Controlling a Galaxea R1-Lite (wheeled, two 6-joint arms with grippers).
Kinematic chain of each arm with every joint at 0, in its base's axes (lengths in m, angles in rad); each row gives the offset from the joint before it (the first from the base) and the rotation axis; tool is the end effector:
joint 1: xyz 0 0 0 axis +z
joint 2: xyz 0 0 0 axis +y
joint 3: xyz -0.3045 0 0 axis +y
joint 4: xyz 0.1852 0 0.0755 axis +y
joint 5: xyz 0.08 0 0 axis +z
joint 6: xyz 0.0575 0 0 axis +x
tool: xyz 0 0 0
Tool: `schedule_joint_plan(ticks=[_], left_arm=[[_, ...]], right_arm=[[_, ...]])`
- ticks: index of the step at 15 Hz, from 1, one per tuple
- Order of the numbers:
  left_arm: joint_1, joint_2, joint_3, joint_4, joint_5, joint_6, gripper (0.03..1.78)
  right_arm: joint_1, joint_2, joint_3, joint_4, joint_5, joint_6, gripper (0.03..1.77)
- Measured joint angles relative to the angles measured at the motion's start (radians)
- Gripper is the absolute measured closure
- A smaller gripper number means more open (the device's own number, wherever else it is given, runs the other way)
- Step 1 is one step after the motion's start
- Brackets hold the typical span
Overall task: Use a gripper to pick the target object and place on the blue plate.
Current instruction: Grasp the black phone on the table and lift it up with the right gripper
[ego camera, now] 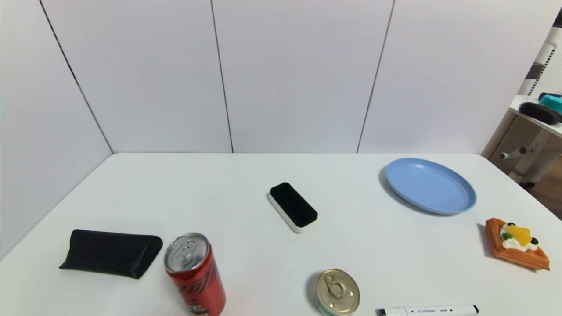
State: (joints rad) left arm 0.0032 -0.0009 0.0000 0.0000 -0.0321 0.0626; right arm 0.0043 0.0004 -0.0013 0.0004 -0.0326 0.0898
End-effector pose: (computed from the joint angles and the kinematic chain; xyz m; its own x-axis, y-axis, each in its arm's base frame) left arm 0.0181 -0.0018 0.0755 0.9996 -0.0289 0.0009 0.0288 0.9976 0.0626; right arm 0.0181 -0.0018 0.0759 0.9996 -0.0283 0.0005 0.0281 0.9956 0.0897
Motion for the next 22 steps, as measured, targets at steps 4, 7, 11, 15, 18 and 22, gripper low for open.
schedule_joint_plan(ticks=[4, 7, 11, 15, 18, 22], left_arm=[[0.000, 0.000, 0.000, 0.000, 0.000, 0.000, 0.12], [0.000, 0.000, 0.000, 0.000, 0.000, 0.000, 0.12], [0.000, 0.000, 0.000, 0.000, 0.000, 0.000, 0.12], [0.000, 0.000, 0.000, 0.000, 0.000, 0.000, 0.12], [0.000, 0.000, 0.000, 0.000, 0.000, 0.000, 0.12], [0.000, 0.000, 0.000, 0.000, 0.000, 0.000, 0.12]], right_arm=[[0.006, 0.120, -0.119, 0.074, 0.032, -0.008, 0.10], [0.023, 0.342, -0.304, 0.163, 0.074, -0.026, 0.10], [0.058, 0.721, -0.605, 0.202, 0.178, -0.065, 0.10], [0.127, 1.069, -0.846, 0.209, 0.283, -0.138, 0.10], [0.218, 1.306, -0.986, 0.208, 0.309, -0.180, 0.10], [0.362, 1.576, -1.168, 0.217, 0.317, -0.189, 0.10]])
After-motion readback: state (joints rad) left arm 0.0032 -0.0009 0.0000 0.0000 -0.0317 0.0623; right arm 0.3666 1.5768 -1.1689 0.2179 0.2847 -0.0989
